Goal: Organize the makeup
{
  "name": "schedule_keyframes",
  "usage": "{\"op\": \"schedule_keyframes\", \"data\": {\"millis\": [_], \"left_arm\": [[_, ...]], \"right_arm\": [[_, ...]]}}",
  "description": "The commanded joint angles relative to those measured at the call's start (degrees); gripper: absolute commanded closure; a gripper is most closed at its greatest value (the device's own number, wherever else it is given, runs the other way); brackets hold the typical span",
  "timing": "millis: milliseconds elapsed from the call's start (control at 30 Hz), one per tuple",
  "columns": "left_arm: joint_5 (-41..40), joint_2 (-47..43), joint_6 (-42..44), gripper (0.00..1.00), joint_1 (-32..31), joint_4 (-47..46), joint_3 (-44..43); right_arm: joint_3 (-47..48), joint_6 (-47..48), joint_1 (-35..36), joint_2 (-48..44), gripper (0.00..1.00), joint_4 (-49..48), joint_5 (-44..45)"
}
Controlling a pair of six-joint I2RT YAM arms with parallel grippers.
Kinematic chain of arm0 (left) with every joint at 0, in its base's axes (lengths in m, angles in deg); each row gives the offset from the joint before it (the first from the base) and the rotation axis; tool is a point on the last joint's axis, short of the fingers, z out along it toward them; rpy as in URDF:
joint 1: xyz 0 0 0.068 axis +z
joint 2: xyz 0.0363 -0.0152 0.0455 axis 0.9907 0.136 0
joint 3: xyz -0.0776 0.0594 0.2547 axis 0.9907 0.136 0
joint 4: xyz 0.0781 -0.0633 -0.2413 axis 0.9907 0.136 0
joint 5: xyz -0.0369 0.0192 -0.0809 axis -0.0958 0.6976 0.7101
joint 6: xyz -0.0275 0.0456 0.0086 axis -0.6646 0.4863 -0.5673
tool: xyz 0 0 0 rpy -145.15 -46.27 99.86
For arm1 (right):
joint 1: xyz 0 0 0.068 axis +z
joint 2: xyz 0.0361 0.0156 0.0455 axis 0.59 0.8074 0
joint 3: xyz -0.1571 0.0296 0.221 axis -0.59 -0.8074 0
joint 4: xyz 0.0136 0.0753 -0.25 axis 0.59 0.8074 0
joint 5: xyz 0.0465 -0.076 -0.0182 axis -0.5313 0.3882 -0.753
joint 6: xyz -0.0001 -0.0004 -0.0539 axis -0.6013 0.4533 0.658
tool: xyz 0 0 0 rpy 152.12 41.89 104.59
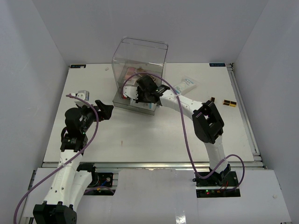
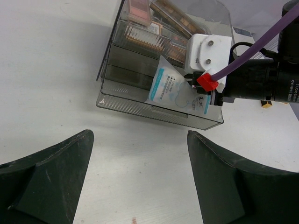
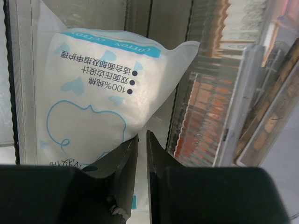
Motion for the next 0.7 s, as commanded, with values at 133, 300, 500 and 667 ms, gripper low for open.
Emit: {"op": "schedule_keyframes", "data": {"millis": [133,300,500,667], "left_arm": [[-0.1,-0.7,0.6,0.08,0.2,-0.4,-0.4],[-0.1,-0.7,0.6,0.08,0.2,-0.4,-0.4],[-0.1,-0.9,0.7,0.08,0.2,-0.3,-0.4],[-0.1,-0.8,0.7,0.08,0.2,-0.4,-0.4]], "right_arm": [[-3.2,-0.9,0.1,0.1,0.81,1.3,-3.1],[-2.9,-1.0,0.7,-0.6,0.80,1.8,-4.0],[-0.3,-2.1,0.8,-2.9,0.79,0.1,-1.5],[2.7,-1.6,0.7,-5.6,0.78,0.0,0.6]]}}
